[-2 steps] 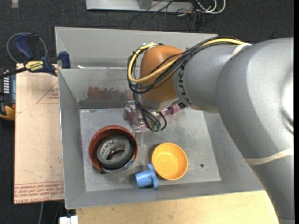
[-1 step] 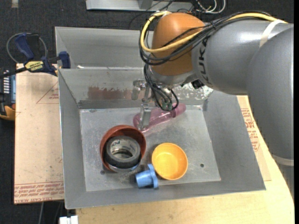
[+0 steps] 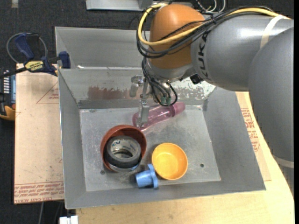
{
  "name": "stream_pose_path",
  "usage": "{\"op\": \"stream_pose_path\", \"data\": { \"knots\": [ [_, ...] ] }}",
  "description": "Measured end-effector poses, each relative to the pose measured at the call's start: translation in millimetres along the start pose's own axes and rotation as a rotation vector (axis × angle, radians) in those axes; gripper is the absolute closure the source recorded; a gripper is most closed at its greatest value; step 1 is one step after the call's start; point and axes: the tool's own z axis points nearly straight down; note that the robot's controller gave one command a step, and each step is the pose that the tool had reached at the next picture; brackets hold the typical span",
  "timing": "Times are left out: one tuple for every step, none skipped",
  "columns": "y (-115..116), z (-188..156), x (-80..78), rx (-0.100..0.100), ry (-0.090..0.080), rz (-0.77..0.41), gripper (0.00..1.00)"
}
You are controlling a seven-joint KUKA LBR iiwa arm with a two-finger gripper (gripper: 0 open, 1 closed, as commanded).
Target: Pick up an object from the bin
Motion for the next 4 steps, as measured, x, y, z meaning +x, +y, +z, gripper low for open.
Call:
{"op": "stream_pose_path", "data": {
  "knots": [
    [-1, 16, 17.7, 0.000, -0.008, -0.027, 0.00],
    [13, 11, 7.9, 0.000, -0.011, -0.235, 0.00],
    [16, 93, 51.8, 0.002, 0.008, -0.177, 0.00],
    [0, 55, -11.4, -0.001, -0.030, -0.185, 0.00]
  ]
}}
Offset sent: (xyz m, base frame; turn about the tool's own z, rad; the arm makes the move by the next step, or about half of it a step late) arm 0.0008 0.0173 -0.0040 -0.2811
